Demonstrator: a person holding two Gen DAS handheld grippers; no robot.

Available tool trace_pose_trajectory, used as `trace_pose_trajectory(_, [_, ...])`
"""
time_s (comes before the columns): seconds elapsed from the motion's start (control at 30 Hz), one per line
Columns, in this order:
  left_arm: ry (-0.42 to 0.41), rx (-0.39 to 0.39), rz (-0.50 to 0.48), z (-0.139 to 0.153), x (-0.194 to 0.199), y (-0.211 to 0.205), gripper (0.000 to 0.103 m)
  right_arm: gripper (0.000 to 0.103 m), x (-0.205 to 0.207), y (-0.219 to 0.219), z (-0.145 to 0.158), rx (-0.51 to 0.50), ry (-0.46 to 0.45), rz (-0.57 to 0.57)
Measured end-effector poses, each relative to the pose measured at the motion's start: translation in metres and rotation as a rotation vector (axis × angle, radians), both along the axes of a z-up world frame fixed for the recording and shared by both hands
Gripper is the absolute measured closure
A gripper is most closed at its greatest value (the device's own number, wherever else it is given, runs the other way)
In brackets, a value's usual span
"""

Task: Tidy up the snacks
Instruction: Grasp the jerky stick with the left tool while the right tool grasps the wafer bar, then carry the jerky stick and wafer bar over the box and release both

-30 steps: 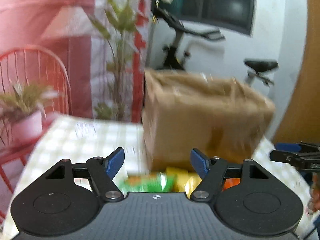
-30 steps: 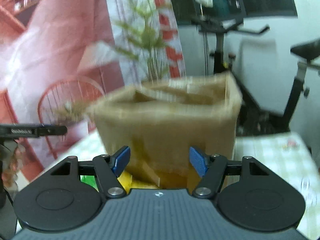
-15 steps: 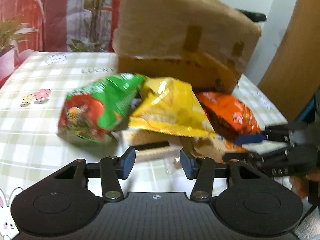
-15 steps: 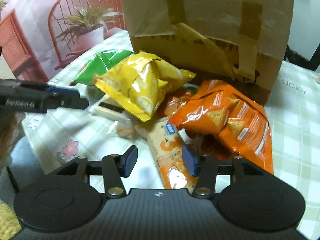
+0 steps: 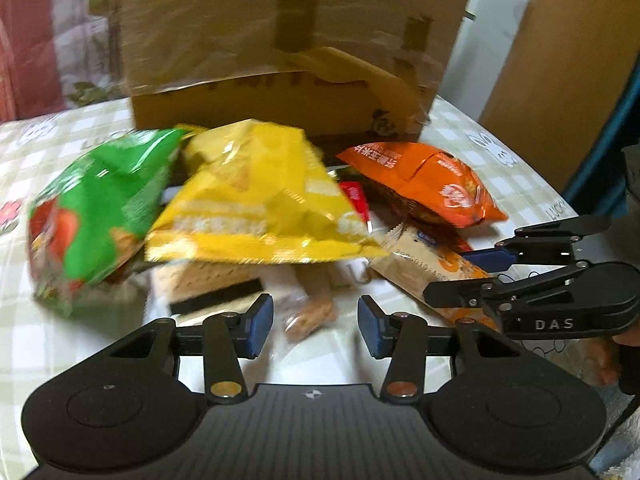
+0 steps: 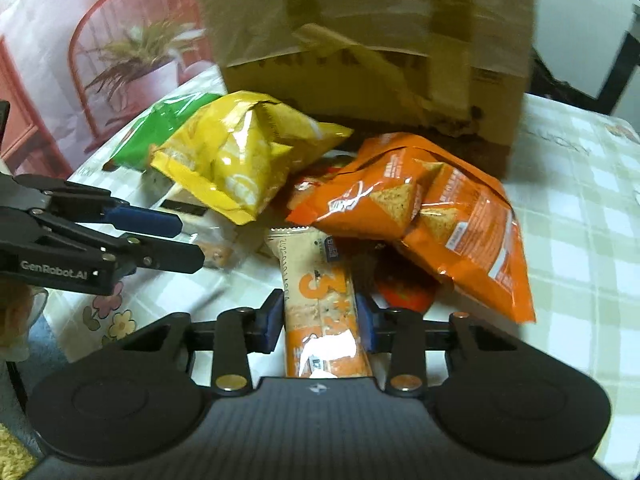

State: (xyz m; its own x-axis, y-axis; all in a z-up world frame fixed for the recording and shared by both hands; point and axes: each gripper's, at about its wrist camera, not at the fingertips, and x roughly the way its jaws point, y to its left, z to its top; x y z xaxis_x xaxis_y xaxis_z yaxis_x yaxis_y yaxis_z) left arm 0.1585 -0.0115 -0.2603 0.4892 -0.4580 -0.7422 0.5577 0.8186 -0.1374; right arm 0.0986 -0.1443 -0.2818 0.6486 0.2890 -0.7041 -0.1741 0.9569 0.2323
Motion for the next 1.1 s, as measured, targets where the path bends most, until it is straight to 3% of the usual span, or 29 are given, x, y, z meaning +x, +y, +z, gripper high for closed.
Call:
trace_pose_trajectory(0.17, [0.039, 0.004, -0.042, -0.009, 0.011, -0.009, 0.054, 0.064, -0.004, -0.009, 0.0, 0.012, -0.001, -0.029])
trace_pose_trajectory(0.33, [0.04, 0.016, -0.04, -0.015, -0.005, -0.004, 0.054, 0.063, -0.005, -0.012, -0.002, 0.029, -0.007, -0.04])
trace_pose_trajectory(0.43, [0.005, 0.051, -0.022, -0.017, -0.012, -0.003, 0.063, 0.063, -0.004, -0.01, -0.003, 0.032, -0.006, -0.041])
trace_pose_trajectory(0.57, [0.004, 0.045, 0.018, -0.018, -0.007, -0.004, 0.065, 0.063, -0.003, -0.011, -0.004, 0.039, -0.002, -0.046])
trace_pose_trajectory(0.63, [-0.005, 0.06, 0.029, -0.019, -0.005, -0.009, 0.075, 0.063, -0.003, -0.012, -0.005, 0.042, -0.001, -0.047])
trace_pose_trajectory(0.67, [-0.01, 0.076, 0.031, -0.019, -0.005, -0.011, 0.085, 0.063, -0.003, -0.012, -0.005, 0.048, 0.0, -0.05])
trace_pose_trajectory(0.73, [0.005, 0.062, 0.009, -0.017, -0.005, -0.015, 0.085, 0.063, -0.004, -0.012, -0.006, 0.048, -0.003, -0.052])
trace_pose_trajectory(0.9, [-0.057, 0.05, 0.005, -0.002, -0.028, -0.012, 0.085, 0.064, -0.008, 0.001, -0.004, -0.027, -0.015, 0.009])
trace_pose_trajectory(1.1, [-0.124, -0.016, 0.051, 0.025, -0.035, 0.001, 0.085, 0.065, -0.014, 0.004, 0.017, 0.06, -0.101, 0.058])
